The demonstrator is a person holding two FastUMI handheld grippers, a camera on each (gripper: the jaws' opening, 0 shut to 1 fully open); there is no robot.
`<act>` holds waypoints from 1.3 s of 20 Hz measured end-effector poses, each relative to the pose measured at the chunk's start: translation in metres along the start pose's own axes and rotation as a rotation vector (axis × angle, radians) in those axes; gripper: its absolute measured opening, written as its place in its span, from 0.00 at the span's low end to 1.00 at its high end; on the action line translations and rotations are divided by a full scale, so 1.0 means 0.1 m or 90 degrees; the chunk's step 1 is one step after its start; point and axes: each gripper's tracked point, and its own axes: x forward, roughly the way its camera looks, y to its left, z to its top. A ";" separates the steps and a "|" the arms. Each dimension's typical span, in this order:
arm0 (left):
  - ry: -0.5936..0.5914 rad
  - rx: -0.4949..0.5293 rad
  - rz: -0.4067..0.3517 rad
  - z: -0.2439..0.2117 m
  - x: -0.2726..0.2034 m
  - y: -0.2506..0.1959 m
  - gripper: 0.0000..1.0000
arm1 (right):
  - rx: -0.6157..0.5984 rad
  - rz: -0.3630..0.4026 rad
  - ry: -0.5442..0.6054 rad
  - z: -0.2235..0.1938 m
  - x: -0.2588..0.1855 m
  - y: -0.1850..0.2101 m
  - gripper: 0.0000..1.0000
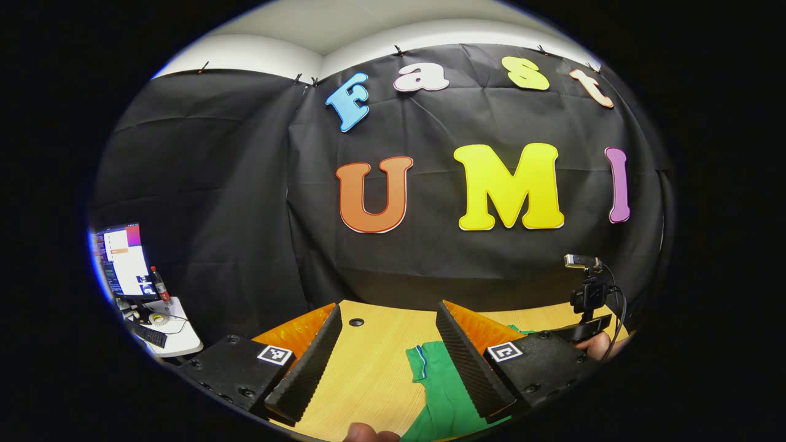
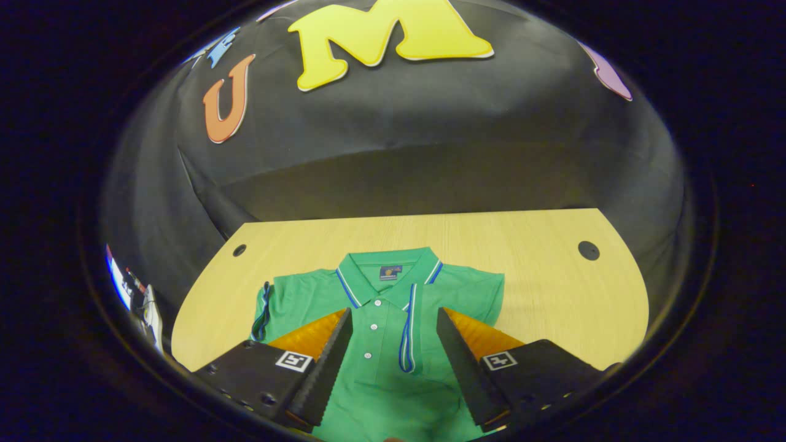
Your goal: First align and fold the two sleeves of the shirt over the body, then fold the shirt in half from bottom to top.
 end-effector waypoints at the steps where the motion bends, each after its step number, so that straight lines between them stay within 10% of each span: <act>1: 0.001 -0.005 -0.006 -0.02 0.01 0.00 0.99 | -0.006 -0.003 -0.009 0.03 -0.07 0.00 0.94; 15: 0.159 -0.030 -0.153 -1.20 0.84 -0.58 1.00 | -0.080 -0.069 -0.123 0.14 -1.74 -0.31 0.96; 26: 0.342 -0.009 -0.140 -2.67 1.63 -0.60 0.99 | -0.054 -0.142 -0.129 -0.01 -2.37 -0.73 0.93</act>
